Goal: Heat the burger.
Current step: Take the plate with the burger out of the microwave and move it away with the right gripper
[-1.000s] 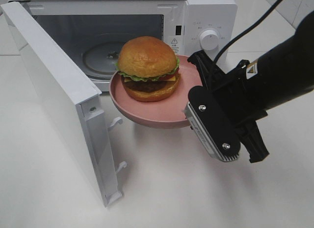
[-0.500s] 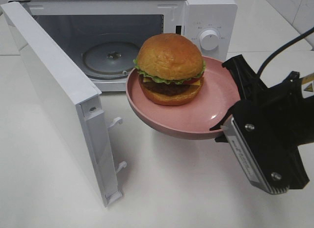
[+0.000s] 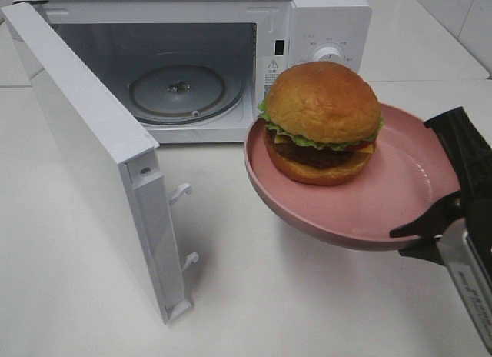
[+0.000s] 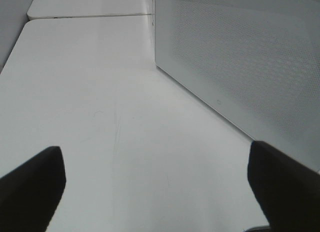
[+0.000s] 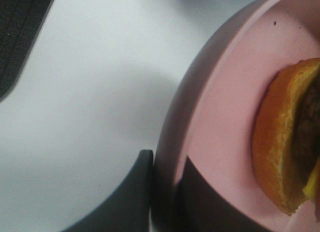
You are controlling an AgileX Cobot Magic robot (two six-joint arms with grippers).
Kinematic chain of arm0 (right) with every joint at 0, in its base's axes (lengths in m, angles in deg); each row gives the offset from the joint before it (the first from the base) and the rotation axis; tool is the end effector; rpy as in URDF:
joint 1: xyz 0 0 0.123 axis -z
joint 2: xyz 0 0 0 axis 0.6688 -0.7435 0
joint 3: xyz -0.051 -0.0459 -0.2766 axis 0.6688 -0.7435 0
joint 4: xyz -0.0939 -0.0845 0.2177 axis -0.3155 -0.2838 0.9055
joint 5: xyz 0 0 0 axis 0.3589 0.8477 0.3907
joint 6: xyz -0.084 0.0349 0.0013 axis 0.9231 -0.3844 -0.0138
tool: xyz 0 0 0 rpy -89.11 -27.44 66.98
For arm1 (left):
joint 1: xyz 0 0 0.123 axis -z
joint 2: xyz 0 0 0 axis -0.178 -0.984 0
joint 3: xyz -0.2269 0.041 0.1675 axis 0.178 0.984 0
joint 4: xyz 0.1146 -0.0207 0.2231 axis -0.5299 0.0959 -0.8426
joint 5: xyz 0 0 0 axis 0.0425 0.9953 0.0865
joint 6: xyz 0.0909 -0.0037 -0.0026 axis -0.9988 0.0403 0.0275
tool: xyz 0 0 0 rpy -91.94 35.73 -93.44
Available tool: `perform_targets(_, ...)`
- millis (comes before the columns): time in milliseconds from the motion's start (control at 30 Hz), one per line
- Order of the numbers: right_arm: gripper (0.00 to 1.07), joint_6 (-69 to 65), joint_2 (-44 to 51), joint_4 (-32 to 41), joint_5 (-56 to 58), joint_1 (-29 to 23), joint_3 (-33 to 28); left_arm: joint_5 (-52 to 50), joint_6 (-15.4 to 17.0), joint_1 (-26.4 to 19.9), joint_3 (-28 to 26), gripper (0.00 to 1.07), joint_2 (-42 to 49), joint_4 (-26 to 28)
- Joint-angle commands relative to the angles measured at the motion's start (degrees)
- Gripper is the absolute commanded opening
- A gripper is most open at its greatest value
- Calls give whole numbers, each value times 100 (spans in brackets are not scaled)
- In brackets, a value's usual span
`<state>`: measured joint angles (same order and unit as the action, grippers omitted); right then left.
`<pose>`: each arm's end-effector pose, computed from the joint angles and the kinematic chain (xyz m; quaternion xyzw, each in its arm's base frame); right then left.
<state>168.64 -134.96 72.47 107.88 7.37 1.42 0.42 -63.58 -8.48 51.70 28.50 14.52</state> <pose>0.1286 0.0937 0.2416 -0.7811 0.5076 -0.1152 0.3448 -0.0060 -0.0071 0.2803 0.0468 0.8437 -0.0340 0.5337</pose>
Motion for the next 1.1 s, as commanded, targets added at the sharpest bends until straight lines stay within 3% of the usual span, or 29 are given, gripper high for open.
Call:
perform_targets(33, 0, -355, 355, -361, 34, 23, 40, -40, 34, -17, 17, 90, 109, 17)
perform_targets(400, 0, -1765, 917, -1495, 894, 23, 40, -40, 34, -17, 17, 90, 109, 17)
perform_targets(900, 0, -5432, 968, -3552, 1684, 23, 40, -40, 34, -17, 17, 90, 109, 17)
perform_targets(1100, 0, -6125, 968, -3896, 1931, 23, 40, -40, 34, -17, 17, 90, 109, 17)
